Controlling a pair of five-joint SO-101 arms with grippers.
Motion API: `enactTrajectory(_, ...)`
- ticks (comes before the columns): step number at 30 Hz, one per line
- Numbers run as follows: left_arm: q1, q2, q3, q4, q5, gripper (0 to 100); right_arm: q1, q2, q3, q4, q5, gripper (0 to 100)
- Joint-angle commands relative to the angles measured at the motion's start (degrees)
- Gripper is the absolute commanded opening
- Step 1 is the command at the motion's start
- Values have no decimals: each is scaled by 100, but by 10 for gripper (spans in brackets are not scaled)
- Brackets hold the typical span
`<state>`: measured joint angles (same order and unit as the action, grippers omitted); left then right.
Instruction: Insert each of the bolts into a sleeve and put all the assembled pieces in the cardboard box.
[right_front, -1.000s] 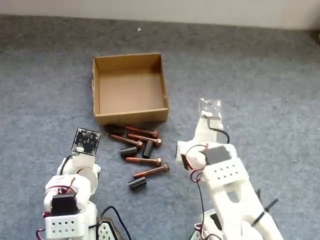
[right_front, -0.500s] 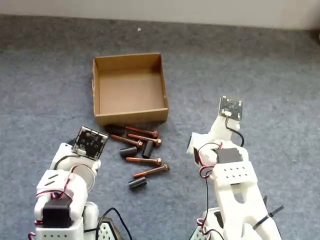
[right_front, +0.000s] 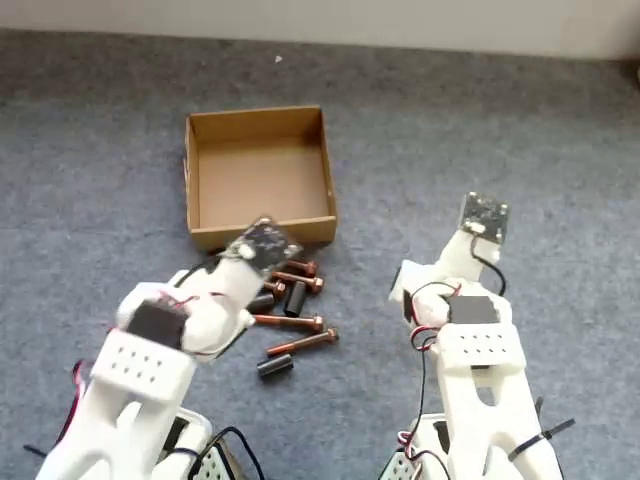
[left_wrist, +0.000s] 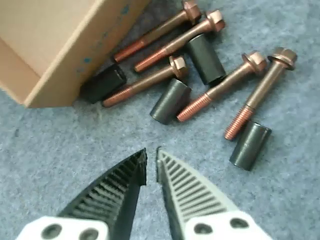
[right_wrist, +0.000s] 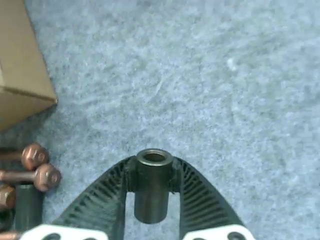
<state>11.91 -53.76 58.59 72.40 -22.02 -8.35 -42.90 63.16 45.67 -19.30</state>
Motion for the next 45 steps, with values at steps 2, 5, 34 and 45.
enactTrajectory(2, 752, 1341, -804, -264, -62, 156, 593, -215, -66, -251, 70, 5)
enactTrajectory(5, 1218, 1974, -1121, -369, -62, 156, 971, -233, -110, -286, 70, 5)
enactTrajectory(34, 2527, 5024, -1525, -2453, -35, 89, 1402, -251, -110, -286, 70, 6)
enactTrajectory(45, 2826, 4936, -1516, -2426, 237, 5, 1411, -259, -110, -286, 70, 6)
